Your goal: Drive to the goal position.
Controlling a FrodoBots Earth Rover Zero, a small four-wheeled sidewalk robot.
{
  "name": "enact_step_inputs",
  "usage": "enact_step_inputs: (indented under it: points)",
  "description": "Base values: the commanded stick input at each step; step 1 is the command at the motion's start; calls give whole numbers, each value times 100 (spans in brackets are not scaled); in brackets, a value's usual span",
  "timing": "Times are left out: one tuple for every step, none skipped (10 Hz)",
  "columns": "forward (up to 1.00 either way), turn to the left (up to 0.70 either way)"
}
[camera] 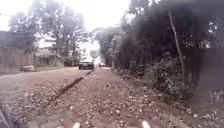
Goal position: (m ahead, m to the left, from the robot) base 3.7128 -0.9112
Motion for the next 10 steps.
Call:
enact_step_inputs:
  points:
    - [50,0]
    - [50,0]
    - [50,14]
    - [50,32]
    - [50,49]
    - [50,28]
    - [50,7]
    - [50,0]
    - [50,0]
    - [50,0]
